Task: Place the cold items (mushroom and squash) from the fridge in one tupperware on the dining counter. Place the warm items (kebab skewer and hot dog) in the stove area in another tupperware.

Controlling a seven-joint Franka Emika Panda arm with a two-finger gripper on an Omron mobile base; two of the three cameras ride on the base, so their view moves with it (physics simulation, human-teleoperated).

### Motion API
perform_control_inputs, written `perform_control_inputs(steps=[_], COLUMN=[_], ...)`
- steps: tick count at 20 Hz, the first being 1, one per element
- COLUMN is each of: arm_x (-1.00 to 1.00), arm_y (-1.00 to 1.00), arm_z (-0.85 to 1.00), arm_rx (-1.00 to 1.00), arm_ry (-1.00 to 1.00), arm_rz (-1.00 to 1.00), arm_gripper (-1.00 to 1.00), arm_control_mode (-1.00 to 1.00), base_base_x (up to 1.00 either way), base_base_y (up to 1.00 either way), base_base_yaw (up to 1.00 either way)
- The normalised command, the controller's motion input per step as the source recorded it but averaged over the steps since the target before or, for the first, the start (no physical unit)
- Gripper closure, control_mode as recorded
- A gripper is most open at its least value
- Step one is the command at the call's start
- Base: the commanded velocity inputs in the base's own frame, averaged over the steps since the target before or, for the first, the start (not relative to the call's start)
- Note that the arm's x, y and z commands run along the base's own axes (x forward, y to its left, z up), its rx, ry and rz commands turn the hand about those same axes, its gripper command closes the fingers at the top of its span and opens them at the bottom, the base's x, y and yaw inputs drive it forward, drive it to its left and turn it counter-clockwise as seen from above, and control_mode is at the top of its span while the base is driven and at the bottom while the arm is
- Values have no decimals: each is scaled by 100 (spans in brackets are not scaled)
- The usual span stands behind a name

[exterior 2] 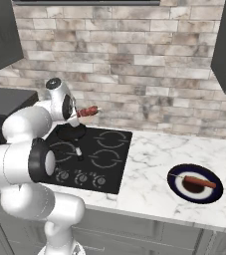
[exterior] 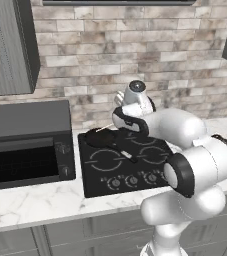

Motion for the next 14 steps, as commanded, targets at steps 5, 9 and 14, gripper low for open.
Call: perform_control_inputs(steps=[5, 9, 14], arm_x=[-57, -57, -60], arm_y=[-31, -32, -37], arm_z=[51, 55, 39], arm_rx=[0, 0, 1], arm_ry=[0, 5, 11], arm_rz=[0, 0, 5], arm_gripper=[100, 100, 100], arm_control_mode=[-100, -100, -100], base_base_x=[0, 0, 0], base_base_y=[0, 0, 0], base_base_yaw=[0, 0, 0])
